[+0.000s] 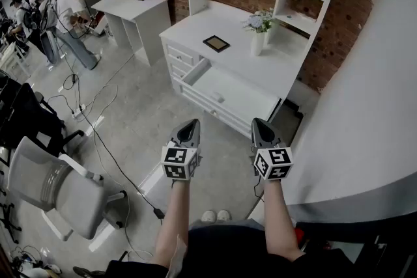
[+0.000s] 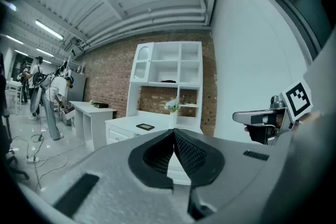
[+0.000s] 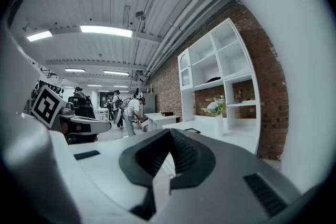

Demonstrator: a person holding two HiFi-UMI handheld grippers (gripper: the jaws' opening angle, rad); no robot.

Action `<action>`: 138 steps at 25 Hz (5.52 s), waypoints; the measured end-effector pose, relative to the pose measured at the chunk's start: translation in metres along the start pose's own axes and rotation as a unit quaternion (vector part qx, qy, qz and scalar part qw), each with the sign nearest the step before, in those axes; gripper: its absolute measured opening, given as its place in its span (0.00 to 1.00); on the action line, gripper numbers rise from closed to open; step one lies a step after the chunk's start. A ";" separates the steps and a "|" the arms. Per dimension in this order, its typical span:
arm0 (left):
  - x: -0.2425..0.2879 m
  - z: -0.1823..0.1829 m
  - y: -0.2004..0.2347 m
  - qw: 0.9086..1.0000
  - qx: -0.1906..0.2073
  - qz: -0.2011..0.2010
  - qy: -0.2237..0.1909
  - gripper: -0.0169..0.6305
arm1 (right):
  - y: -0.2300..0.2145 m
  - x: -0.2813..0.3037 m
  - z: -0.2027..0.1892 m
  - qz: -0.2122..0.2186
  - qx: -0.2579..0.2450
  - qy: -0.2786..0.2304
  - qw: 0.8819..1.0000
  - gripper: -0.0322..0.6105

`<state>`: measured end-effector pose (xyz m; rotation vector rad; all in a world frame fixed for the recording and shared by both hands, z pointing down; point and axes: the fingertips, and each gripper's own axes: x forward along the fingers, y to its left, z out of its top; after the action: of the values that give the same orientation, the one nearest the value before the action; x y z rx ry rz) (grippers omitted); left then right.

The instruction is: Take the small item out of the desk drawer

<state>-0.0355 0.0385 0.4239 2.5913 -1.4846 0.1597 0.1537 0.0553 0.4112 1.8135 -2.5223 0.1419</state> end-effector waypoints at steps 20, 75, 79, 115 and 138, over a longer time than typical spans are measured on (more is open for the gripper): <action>0.008 -0.011 -0.005 1.000 -0.004 -0.023 -0.004 0.04 | 0.000 -0.010 -0.009 -0.016 0.020 0.001 1.000 0.05; 0.263 0.008 0.168 0.999 -0.009 0.037 0.030 0.04 | -0.103 0.301 -0.010 0.059 0.045 0.029 0.997 0.32; 0.292 0.009 0.185 0.998 -0.015 0.051 0.043 0.04 | -0.107 0.343 -0.011 0.084 0.046 0.045 0.994 0.32; 0.354 -0.090 0.263 0.985 -0.086 0.065 0.132 0.04 | -0.043 0.411 -0.299 0.210 -0.057 0.492 0.843 0.36; 0.350 -0.095 0.263 0.983 -0.093 0.070 0.140 0.04 | -0.049 0.427 -0.323 0.204 -0.085 0.526 0.821 0.30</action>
<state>-0.0871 -0.3719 0.5960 2.2141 -1.4985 0.3669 0.0546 -0.3335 0.7691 0.7033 -1.9037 0.6794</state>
